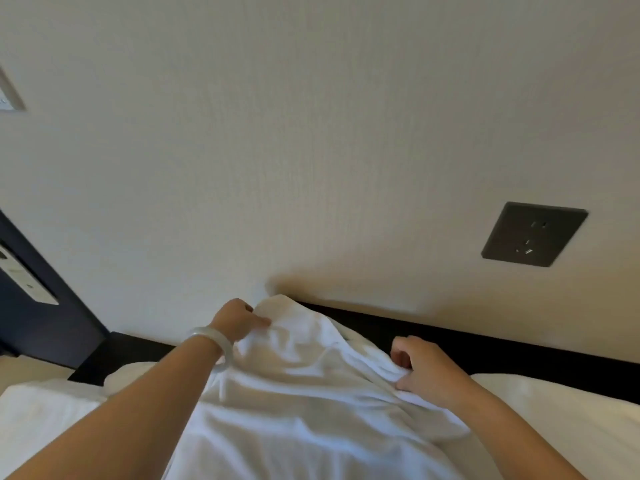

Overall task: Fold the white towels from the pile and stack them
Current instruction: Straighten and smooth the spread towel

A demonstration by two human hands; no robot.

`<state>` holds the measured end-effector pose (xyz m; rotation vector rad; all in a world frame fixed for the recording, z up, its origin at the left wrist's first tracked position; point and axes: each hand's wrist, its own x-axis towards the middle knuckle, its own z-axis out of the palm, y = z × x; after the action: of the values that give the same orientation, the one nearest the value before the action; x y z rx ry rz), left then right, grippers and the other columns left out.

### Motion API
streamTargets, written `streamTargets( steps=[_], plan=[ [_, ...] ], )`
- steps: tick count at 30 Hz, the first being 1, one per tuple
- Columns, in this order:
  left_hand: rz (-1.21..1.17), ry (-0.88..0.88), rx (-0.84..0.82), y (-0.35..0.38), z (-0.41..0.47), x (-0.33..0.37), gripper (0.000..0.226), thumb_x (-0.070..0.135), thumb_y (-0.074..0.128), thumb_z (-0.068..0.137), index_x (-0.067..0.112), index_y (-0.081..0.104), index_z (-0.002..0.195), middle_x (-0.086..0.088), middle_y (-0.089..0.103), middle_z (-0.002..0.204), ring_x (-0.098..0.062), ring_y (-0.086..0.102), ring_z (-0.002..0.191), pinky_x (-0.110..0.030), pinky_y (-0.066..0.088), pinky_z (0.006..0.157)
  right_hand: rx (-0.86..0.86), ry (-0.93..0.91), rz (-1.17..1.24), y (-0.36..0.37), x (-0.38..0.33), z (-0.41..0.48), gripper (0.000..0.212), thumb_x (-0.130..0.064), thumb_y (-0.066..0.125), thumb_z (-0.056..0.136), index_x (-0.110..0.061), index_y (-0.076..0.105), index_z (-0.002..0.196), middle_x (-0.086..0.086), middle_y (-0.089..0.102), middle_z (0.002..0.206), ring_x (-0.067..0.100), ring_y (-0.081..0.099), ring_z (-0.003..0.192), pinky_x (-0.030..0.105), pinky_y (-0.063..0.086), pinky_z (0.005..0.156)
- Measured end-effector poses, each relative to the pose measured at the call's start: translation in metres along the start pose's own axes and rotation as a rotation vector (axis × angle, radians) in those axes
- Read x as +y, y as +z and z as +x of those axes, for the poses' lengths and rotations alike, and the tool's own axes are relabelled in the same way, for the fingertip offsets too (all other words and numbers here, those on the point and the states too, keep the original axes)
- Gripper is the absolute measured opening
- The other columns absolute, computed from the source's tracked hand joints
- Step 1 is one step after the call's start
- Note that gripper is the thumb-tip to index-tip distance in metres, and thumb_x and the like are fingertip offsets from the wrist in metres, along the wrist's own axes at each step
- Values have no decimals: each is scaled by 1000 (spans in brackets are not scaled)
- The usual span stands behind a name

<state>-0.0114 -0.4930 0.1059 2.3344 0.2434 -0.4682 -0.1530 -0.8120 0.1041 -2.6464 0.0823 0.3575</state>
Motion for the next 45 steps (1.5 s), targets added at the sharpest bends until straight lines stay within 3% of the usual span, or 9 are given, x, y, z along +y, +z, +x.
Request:
streamTargets(
  steps=[3,10,14,20,25,32,37,42,45],
  plan=[
    [-156,-13,-150,-12,7,2,16,13,78,80,3,66,75,-2,41,48,-16,33,43,-24,27,47,85,-72,45,-7,0,-5,33,-18,76,75,-31,46,69,-8,50,82,6,45,65,22,37,61],
    [-200,253,-91,-42,-6,22,11,-4,62,88,6,65,85,-6,62,65,-13,58,56,-22,48,52,149,-99,154,-1,-1,2,27,-12,66,87,-30,50,74,-9,60,80,3,54,70,16,43,63],
    [-335,332,-103,-60,-19,31,21,-20,52,84,-1,61,81,-21,65,81,-25,64,80,-31,58,77,88,-23,267,-2,0,13,29,-12,76,79,-29,54,88,-11,62,89,-1,52,62,14,44,59],
    [219,183,-174,-63,-18,38,25,-6,49,84,2,71,78,-8,68,81,-27,65,91,-30,50,86,12,18,99,-6,7,22,16,-23,76,82,-26,60,81,-8,62,85,12,61,78,25,47,71],
    [637,238,-151,-39,-12,13,41,55,69,80,20,54,97,6,55,96,-13,54,84,-24,38,65,70,-31,-136,-3,8,21,23,-32,66,91,-25,53,73,-8,42,97,11,51,71,23,41,66],
    [659,394,-94,-49,-8,22,48,50,82,66,29,53,97,11,33,100,-15,55,77,-20,37,59,-197,-113,-233,-18,1,14,25,-32,63,90,-12,67,75,-4,53,93,17,53,76,32,48,74],
    [695,521,65,-51,-7,30,10,15,56,92,14,66,96,-1,44,96,-15,50,74,-15,34,58,-350,-81,-312,-25,1,2,18,-25,61,87,-16,63,72,0,60,83,14,53,75,32,49,75],
    [603,396,226,-71,-3,45,22,15,49,97,8,62,81,0,54,69,-20,56,63,-18,34,49,268,135,-237,-78,4,8,21,-14,58,84,-20,44,69,2,53,78,25,52,75,31,36,59],
    [-85,28,43,-85,-4,64,18,12,48,99,2,53,85,-9,55,55,-18,54,35,-23,45,37,574,207,153,-98,1,14,18,-4,69,79,-12,53,79,11,60,76,31,60,70,36,49,62]
  ],
)
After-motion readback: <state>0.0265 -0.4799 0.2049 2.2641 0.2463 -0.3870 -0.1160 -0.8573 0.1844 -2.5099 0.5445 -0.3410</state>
